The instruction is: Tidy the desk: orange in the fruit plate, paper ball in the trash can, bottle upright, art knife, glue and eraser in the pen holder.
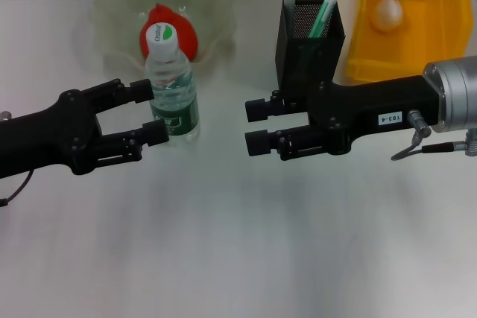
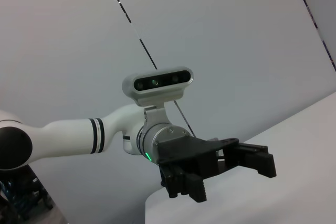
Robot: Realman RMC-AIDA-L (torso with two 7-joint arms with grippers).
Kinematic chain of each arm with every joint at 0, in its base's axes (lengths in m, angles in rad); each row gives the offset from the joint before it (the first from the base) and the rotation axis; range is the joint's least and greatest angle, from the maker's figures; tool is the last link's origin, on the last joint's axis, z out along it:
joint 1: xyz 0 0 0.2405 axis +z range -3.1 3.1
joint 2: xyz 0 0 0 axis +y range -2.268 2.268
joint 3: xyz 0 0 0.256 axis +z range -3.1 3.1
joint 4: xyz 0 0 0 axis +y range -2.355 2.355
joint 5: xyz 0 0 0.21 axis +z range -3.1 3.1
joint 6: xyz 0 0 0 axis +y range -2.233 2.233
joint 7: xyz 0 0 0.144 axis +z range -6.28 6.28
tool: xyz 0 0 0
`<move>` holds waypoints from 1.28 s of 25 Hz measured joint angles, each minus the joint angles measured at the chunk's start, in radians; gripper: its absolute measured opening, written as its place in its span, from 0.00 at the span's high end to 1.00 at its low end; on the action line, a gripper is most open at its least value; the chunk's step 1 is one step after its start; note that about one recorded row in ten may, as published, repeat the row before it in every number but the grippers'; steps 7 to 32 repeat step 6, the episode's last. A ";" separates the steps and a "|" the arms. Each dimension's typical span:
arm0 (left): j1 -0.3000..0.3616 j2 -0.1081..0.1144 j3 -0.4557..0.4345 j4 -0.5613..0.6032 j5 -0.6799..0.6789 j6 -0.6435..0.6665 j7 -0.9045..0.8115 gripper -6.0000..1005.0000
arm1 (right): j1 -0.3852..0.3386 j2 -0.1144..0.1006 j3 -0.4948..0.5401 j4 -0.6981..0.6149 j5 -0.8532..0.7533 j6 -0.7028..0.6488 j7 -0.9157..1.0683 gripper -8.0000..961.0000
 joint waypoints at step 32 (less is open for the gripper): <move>0.000 -0.002 -0.001 0.000 0.002 -0.002 0.000 0.17 | 0.001 0.000 0.001 0.000 0.000 -0.001 0.000 0.26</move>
